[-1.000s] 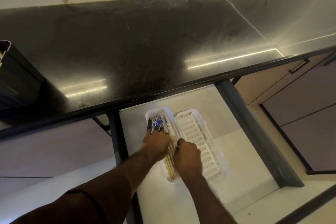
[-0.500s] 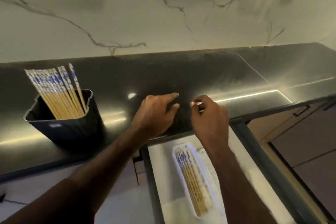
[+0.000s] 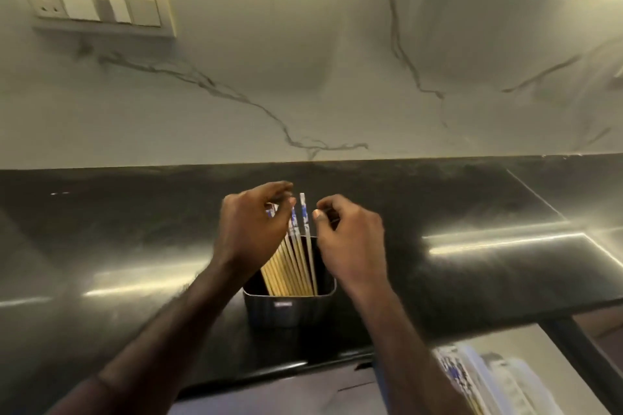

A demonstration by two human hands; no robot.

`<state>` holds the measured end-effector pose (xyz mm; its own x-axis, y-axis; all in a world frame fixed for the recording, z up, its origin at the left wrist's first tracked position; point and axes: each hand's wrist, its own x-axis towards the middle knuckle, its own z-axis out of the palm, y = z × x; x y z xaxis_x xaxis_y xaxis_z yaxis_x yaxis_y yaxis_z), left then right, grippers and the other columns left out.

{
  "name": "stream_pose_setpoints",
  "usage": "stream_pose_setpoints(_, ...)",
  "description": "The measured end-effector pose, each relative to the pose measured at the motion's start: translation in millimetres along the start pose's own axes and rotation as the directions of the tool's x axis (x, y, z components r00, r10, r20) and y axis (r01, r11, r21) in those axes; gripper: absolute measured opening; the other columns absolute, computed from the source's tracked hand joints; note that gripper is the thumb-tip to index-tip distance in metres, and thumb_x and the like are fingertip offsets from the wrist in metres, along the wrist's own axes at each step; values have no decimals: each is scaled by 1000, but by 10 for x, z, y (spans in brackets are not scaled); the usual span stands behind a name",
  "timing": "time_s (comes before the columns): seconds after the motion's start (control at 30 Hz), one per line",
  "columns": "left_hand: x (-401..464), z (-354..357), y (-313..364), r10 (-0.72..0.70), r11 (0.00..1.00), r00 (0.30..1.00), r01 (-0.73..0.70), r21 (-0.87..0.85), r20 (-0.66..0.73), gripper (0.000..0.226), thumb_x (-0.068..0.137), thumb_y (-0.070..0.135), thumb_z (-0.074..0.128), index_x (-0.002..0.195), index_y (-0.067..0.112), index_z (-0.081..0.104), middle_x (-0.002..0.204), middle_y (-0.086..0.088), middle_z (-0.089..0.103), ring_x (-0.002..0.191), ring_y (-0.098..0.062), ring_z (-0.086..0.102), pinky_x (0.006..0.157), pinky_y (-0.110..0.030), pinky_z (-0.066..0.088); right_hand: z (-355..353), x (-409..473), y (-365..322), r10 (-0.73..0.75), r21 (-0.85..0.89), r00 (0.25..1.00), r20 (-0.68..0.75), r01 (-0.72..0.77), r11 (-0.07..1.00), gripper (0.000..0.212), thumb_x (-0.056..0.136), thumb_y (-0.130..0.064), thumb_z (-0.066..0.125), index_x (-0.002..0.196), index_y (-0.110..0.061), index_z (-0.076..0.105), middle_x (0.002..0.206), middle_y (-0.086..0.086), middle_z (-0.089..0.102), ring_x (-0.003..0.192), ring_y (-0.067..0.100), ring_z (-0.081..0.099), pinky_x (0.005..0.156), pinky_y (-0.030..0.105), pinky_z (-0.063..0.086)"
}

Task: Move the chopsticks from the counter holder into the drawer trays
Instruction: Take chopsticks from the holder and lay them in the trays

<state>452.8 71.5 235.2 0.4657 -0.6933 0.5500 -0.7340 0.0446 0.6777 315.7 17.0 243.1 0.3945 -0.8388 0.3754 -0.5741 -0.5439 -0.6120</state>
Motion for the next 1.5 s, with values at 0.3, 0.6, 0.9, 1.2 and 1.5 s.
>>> stream_pose_setpoints(0.3,11,50,-1019,-534,836,845,528,-153,-4,31,82,26,74,110,14,70,89,1,73,77,-2,65,74,-24,53,975,-49,-95,64,-48,946,317,-51,998,22,94,-25,59,114,-22,67,108,-2,71,93,7,63,86,26,54)
stream_pose_setpoints(0.6,-25,180,-1148,-521,790,842,539,-292,143,19,82,20,75,73,36,71,70,21,73,70,2,71,68,-27,58,1116,-83,-77,111,-54,947,303,-99,994,22,95,-24,57,114,-21,67,108,-2,70,95,10,63,87,34,56)
stream_pose_setpoints(0.9,194,-162,-754,-398,791,903,428,-436,163,14,81,15,74,84,28,72,77,1,75,73,-14,73,68,-31,60,919,-89,-68,88,40,965,246,-101,994,25,91,-28,63,117,-26,65,106,-7,72,89,2,64,80,19,55)
stream_pose_setpoints(1.2,644,-475,343,-171,587,952,305,-750,253,23,68,20,74,91,17,73,88,-3,77,82,-18,74,66,-26,59,26,-112,79,100,446,969,226,-194,874,15,89,-23,68,103,-27,72,91,-10,75,84,3,71,74,24,58)
stream_pose_setpoints(1.5,179,443,1356,-115,538,890,430,-725,442,14,79,9,71,92,14,72,87,-8,75,79,-17,73,63,-23,58,-1081,-695,949,285,464,942,175,-335,820,14,87,-14,70,98,-19,75,85,-5,77,78,11,74,70,22,59)
